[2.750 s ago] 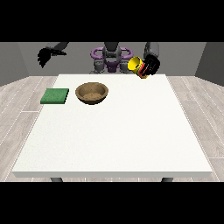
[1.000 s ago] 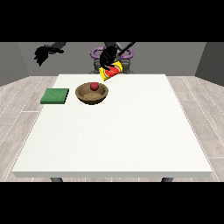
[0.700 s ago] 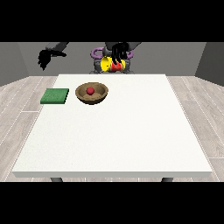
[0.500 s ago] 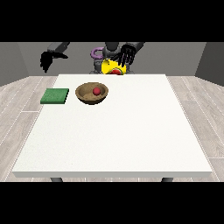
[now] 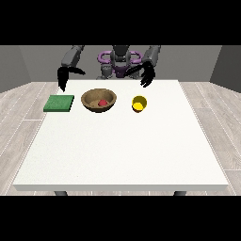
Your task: Pick the cup and pour the ball into the bowl, then pick the bowl and place it on the pad
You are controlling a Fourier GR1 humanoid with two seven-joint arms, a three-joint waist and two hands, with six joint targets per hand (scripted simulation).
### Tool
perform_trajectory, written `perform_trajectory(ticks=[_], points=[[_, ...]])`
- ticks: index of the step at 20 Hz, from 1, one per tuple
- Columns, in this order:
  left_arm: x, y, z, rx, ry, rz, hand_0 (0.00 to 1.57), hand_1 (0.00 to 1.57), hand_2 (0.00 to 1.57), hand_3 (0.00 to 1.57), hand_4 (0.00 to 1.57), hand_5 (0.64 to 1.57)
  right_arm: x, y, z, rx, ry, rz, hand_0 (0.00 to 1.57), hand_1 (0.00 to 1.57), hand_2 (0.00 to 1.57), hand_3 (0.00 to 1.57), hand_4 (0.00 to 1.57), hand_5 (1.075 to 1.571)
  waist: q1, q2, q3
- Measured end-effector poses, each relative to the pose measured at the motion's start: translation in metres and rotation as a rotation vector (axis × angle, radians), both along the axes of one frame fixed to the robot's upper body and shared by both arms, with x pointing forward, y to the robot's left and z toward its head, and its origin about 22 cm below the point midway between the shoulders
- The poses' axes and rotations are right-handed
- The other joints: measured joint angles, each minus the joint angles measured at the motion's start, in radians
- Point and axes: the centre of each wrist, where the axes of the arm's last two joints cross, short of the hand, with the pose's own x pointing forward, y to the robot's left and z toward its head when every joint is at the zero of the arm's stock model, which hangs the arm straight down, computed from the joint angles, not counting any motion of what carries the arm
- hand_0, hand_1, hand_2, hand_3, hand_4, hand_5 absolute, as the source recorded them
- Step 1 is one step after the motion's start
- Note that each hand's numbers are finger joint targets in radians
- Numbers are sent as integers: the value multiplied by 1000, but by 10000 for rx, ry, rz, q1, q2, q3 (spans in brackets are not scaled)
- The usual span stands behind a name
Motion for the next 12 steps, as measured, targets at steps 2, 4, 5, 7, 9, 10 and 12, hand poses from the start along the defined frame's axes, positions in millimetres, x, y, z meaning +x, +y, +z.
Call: perform_trajectory(ticks=[2,4,5,7,9,10,12], points=[[-8,7,-8,-851,-204,-613,0,0,0,0,0,1564,5,17,-2,138,-53,-225,0,0,0,0,309,1570,292,213,40],[-15,14,-15,-1399,-398,-1172,0,0,0,0,0,1563,7,26,-5,223,-95,-547,0,0,0,0,313,1569,542,396,74],[-18,19,-19,-1590,-394,-1436,0,0,0,0,0,1563,7,27,-8,278,-53,-712,0,0,0,0,324,1569,663,410,86],[-22,32,-25,-1924,-400,-1675,0,0,0,0,0,1564,9,35,-13,345,83,-792,0,0,0,0,315,1569,741,371,104],[-23,40,-26,-2095,-644,-1814,0,0,0,0,0,1564,13,38,-17,394,42,-932,0,0,0,0,285,1567,785,534,117],[-25,43,-26,-2149,-654,-1883,0,0,0,0,0,1565,16,35,-19,422,54,-1024,0,0,0,0,257,1567,833,536,123],[-28,51,-22,-2233,-704,-2035,0,0,0,0,0,1565,14,33,-30,405,147,-1219,0,0,0,0,251,1567,960,512,128]])
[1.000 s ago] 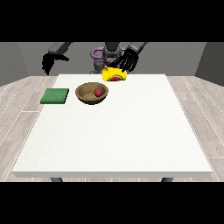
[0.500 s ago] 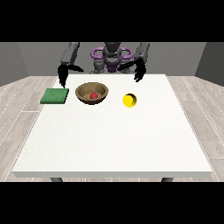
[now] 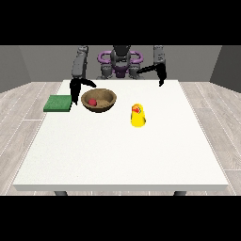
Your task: Pick the cup and pour the ball into the bowl, then pick the bowl and place it on the pad
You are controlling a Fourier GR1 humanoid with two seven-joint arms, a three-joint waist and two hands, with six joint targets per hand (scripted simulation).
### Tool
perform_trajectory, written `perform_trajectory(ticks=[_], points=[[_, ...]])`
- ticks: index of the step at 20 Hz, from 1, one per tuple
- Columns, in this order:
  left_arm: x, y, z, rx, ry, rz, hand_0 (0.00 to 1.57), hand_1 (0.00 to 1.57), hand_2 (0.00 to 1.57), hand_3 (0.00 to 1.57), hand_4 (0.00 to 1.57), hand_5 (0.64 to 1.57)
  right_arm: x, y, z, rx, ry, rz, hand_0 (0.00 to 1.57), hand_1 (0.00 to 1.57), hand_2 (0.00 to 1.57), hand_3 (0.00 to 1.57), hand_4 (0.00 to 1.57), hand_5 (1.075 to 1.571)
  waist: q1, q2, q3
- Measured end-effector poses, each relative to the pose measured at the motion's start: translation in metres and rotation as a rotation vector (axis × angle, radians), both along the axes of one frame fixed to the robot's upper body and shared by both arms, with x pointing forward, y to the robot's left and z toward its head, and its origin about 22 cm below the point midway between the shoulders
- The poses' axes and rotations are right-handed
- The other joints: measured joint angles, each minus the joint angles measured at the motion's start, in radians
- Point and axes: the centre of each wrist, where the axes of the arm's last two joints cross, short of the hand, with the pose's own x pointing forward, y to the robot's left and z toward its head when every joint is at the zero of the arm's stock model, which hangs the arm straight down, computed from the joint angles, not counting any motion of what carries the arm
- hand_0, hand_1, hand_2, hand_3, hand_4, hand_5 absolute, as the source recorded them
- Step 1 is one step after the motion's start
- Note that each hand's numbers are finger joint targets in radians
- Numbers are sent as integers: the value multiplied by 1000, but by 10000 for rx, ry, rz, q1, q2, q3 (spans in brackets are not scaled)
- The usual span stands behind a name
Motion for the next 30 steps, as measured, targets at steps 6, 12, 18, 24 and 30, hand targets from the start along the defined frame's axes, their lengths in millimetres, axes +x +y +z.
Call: perform_trajectory(ticks=[6,12,18,24,30], points=[[1,17,12,-70,-111,-59,0,0,0,0,0,1565,14,6,-6,29,109,-156,0,0,0,0,160,1563,30,88,10],[2,23,33,-64,-361,-227,0,0,0,0,0,1565,19,4,-16,61,127,-117,0,0,0,0,64,1562,91,312,13],[-1,26,38,-32,-696,-320,0,0,0,0,339,1570,16,3,-24,187,373,-1058,1571,1571,1571,479,785,1491,268,521,-142],[2,13,54,-80,-1152,-936,0,0,0,0,714,1515,6,-23,-23,-3122,999,-2382,1571,1571,1571,1486,928,1563,956,681,-402],[2,26,32,-232,-474,-833,0,0,0,0,963,1422,11,-16,-20,-4634,2853,-2896,1571,1571,1571,950,866,1567,971,9,-256]])
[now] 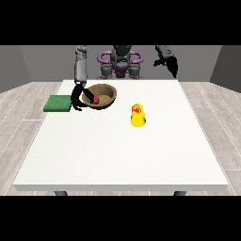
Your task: Pick the cup and pour the ball into the bowl, then pick the bowl and place it on the pad
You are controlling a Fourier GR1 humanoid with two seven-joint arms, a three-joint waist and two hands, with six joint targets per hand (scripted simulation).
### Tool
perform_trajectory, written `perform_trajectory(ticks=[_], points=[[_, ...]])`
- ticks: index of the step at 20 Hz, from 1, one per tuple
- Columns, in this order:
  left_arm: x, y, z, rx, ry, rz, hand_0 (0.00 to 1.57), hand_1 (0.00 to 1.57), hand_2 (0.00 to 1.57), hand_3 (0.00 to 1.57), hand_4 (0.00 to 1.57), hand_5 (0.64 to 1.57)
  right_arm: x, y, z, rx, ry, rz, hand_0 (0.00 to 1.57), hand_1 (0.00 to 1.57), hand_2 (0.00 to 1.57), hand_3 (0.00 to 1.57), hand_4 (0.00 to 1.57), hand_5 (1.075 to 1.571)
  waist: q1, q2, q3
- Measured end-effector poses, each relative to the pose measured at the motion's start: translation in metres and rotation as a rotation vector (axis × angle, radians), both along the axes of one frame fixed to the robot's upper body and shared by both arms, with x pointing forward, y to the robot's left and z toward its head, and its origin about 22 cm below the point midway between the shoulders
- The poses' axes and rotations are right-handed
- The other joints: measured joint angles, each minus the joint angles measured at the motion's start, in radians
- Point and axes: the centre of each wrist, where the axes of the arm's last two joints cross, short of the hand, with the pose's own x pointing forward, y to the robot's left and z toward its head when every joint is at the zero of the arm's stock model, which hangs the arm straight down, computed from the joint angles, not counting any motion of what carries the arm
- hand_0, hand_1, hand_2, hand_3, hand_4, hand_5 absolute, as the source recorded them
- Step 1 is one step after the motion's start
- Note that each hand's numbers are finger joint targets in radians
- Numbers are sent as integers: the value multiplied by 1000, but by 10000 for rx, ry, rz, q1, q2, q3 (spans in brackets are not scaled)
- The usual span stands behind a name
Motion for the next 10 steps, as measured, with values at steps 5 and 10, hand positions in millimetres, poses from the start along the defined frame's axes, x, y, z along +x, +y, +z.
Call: perform_trajectory(ticks=[5,10], points=[[-10,34,-39,-237,1465,843,0,0,0,0,998,1411,17,20,13,-5,1983,-53,1571,1571,1571,889,806,1565,-838,-1315,173],[-24,62,-68,-280,2406,1748,0,0,0,0,997,1410,38,22,48,83,2898,353,1571,1571,1571,716,799,1569,-1774,-2287,230]])
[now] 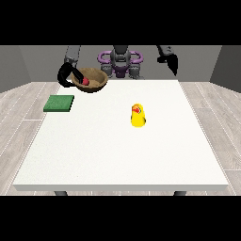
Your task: Pick the cup and pour the ball into the bowl, then pick the bowl and place it on the pad
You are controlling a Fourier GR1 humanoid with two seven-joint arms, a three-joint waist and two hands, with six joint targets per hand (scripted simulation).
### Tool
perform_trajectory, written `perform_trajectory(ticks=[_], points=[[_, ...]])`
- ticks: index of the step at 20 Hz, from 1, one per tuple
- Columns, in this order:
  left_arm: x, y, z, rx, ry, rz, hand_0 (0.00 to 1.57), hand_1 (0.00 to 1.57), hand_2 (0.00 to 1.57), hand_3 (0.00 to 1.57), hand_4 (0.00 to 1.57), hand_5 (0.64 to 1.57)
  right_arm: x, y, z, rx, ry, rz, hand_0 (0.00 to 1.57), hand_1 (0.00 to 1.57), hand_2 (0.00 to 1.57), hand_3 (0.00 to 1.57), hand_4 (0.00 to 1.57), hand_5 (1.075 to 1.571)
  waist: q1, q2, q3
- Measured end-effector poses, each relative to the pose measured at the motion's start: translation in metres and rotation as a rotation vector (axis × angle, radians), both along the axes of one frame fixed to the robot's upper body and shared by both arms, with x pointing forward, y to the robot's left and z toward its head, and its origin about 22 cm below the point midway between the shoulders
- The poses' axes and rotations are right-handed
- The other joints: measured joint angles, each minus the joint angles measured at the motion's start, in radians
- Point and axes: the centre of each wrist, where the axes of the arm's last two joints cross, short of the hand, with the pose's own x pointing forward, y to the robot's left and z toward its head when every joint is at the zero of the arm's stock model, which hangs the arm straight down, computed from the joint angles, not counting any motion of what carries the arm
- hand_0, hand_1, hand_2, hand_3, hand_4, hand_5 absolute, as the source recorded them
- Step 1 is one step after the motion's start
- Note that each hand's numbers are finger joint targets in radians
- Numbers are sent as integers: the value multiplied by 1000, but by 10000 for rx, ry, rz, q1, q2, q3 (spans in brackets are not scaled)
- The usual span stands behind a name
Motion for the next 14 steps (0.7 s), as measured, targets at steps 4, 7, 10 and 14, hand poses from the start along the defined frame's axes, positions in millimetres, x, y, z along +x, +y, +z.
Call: perform_trajectory(ticks=[4,7,10,14], points=[[-7,17,-4,-16,42,251,0,0,0,0,1017,1424,0,-17,15,312,51,-157,1571,1571,1571,728,777,1571,-280,16,19],[-7,16,-4,-5,-246,325,0,0,0,0,1051,1435,-1,-36,26,440,-169,-244,1571,1571,1571,728,777,1571,-308,307,27],[-2,27,5,-115,-583,324,0,0,0,0,1217,1481,-5,-53,35,413,-527,-340,1571,1571,1571,466,834,1570,-262,693,32],[3,54,31,-261,-1082,266,0,0,0,0,1324,1546,-18,-104,49,28,-834,-598,1571,1571,1571,0,919,1571,53,1096,35]])
